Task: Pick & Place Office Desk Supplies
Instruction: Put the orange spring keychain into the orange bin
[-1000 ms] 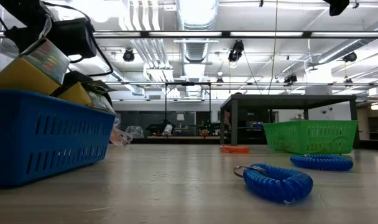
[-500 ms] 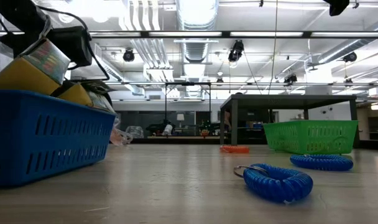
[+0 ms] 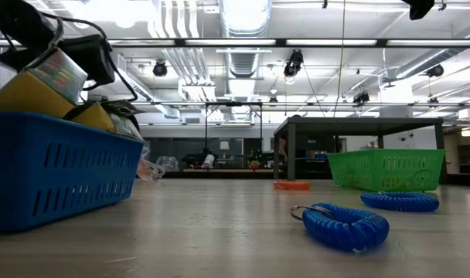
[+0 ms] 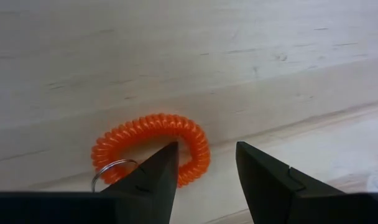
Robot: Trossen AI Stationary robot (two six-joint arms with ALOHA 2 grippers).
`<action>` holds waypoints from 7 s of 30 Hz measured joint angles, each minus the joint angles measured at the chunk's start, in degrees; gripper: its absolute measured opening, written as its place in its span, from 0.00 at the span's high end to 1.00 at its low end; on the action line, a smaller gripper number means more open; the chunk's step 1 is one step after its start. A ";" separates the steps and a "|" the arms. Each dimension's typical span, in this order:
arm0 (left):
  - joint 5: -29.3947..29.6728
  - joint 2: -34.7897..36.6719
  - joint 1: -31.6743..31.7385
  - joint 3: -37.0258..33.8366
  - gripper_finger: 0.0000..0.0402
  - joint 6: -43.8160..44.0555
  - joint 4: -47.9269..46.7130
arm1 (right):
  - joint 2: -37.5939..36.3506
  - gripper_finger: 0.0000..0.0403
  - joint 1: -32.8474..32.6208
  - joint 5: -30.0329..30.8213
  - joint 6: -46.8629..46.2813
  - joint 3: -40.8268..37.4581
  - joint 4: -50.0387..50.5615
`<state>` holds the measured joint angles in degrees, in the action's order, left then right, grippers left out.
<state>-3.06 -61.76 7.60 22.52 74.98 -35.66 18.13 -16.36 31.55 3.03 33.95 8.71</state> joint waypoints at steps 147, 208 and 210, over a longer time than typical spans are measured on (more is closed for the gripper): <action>-12.80 -34.40 -4.03 44.33 0.96 -75.08 66.99 | 0.44 0.51 0.00 -0.05 -10.78 0.00 -1.37; -15.42 -34.34 -3.74 44.33 0.96 -78.01 65.46 | 37.33 0.54 3.83 3.58 3.44 0.00 -30.81; -15.41 -34.34 -3.74 44.33 0.96 -78.01 65.42 | 37.20 0.54 3.83 2.06 3.41 0.00 -31.18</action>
<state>-18.47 -96.09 3.86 66.85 -3.03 29.76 55.33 -12.53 33.61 6.44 33.95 -22.47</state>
